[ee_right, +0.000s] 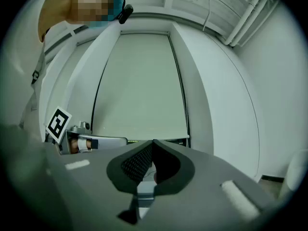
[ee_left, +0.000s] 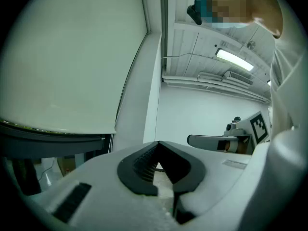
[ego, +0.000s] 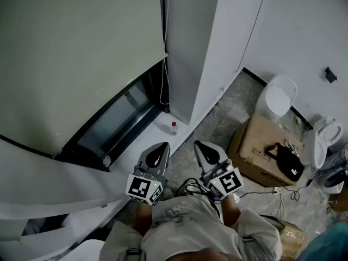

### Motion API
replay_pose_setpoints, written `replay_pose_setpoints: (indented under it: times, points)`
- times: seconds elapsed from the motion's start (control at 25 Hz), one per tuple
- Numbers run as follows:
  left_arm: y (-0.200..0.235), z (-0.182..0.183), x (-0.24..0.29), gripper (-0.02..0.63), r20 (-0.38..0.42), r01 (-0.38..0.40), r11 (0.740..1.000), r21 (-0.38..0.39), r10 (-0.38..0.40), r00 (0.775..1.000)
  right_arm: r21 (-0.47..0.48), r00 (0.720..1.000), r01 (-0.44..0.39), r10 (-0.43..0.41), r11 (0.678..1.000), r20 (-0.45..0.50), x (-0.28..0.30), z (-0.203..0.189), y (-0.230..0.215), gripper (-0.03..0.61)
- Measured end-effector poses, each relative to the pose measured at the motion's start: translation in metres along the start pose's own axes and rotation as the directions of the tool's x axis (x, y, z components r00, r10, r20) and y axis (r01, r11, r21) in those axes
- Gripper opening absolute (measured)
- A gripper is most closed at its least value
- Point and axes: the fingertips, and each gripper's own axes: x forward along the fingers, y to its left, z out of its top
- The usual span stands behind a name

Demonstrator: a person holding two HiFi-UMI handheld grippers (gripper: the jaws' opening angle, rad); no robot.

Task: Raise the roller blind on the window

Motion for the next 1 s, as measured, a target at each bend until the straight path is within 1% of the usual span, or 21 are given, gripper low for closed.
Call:
replay_pose_setpoints:
  times: [0.16,0.6,1.0]
  points:
    - [-0.001,-0.002,0.003,0.005,-0.002,-0.01,1.0,-0.012,0.01,1.0,0.001,1.0,-0.001,0.001,1.0,-0.003,-0.001,-0.001,-0.003,0.008]
    - [-0.003,-0.005,0.011,0.005,-0.012,-0.04,0.999,-0.002,0.04,0.999,-0.011,1.0,0.017,-0.017,1.0,0.002,-0.005,-0.003,-0.015,0.009]
    - [-0.014,-0.001,0.027,0.005,-0.011,-0.095,0.995,0.024,0.095,0.995,0.003,0.999,-0.027,0.027,1.0,0.018,-0.011,0.001,-0.035,0.011]
